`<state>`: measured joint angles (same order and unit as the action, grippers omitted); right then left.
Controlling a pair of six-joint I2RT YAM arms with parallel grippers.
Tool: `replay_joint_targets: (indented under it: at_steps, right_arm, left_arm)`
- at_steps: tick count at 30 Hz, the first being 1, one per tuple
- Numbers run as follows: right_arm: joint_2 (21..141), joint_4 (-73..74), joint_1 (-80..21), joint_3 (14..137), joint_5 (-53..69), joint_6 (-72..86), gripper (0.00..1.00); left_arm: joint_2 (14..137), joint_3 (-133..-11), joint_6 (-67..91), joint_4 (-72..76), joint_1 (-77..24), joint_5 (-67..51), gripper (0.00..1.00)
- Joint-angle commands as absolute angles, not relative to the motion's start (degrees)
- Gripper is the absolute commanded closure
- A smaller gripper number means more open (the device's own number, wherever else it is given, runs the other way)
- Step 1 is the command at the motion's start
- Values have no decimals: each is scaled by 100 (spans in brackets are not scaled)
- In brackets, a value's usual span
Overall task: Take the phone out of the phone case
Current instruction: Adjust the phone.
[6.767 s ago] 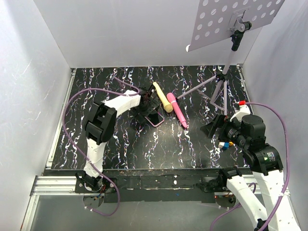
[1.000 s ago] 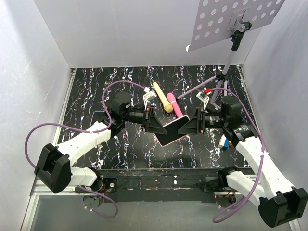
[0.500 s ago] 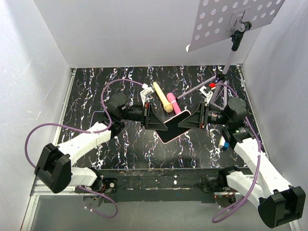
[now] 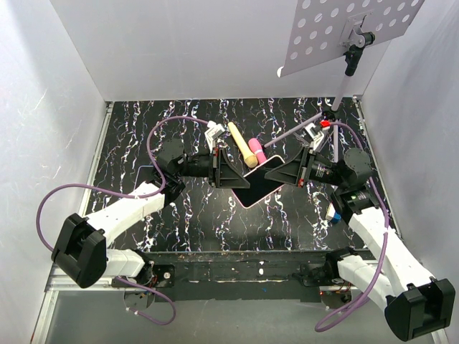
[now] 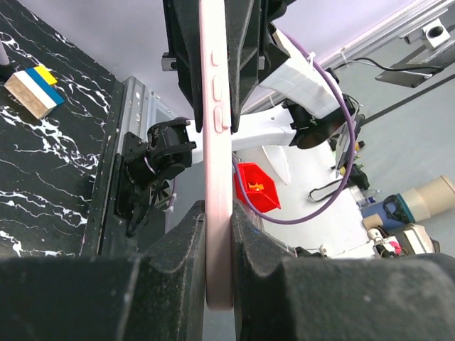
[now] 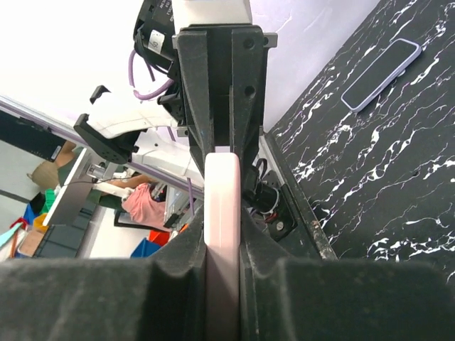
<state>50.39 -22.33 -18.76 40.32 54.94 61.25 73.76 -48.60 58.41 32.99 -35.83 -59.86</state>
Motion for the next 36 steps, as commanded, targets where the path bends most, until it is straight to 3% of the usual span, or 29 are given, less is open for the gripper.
replay_joint_targets:
  at_steps: [1, 2, 3, 6, 7, 8, 10, 12, 14, 17, 20, 22, 24, 27, 30, 36]
  right_arm:
    - [4826, -2908, -1854, 3798, 5037, 6345, 99]
    - [4773, -3022, -1854, 3745, 4958, 6398, 99]
    - [4755, -3041, -1846, 3753, 4914, 6425, 99]
    - [4799, -2918, -1776, 3946, 5009, 6451, 99]
    - [4834, -2779, -1732, 4068, 5053, 6495, 99]
    - [4877, -2664, -1688, 4174, 5115, 6530, 99]
    - [5053, -2226, -1600, 4446, 5281, 6565, 99]
    - [5343, -1865, -1556, 4754, 5659, 6600, 99]
    - [5431, -1950, -1538, 4825, 5801, 6784, 99]
    - [5545, -2398, -1512, 4755, 5862, 7136, 99]
    - [5756, -2863, -1486, 4676, 5950, 7496, 99]
    - [5923, -3582, -1485, 4527, 5976, 7969, 99]
    - [6090, -4241, -1477, 4430, 5985, 8382, 99]
    - [6345, -5086, -1485, 4316, 5968, 8876, 99]
    - [6442, -4949, -1485, 4350, 5915, 8729, 99]
    - [6319, -4193, -1538, 4465, 5827, 8122, 99]
  left_arm:
    - [7137, -4974, 6013, 3623, -3525, -5556, 100]
    - [7111, -5062, 5890, 3238, -3481, -5459, 99]
    - [7084, -5132, 5802, 2895, -3420, -5380, 89]
    - [6804, -5046, 5643, 2287, -3191, -5116, 33]
    - [6646, -4993, 5512, 2042, -3138, -5020, 21]
    - [6436, -4966, 5302, 1795, -3085, -4932, 18]
    - [6250, -4966, 4967, 1250, -2989, -4939, 21]
    - [6092, -4896, 4904, 924, -2761, -5044, 31]
    - [5951, -4686, 5184, 1167, -2445, -5193, 43]
    - [5985, -4526, 5493, 1547, -2338, -5492, 48]
    - [6065, -4509, 5677, 1826, -2338, -5694, 30]
    - [6021, -4544, 5687, 1750, -2347, -5722, 25]
    - [5994, -4693, 5442, 1312, -2373, -5652, 26]
    - [6020, -4676, 5632, 1405, -2434, -5677, 37]
    - [6143, -4623, 5880, 1722, -2443, -6002, 46]
    - [6205, -4790, 6055, 1924, -2610, -6118, 30]
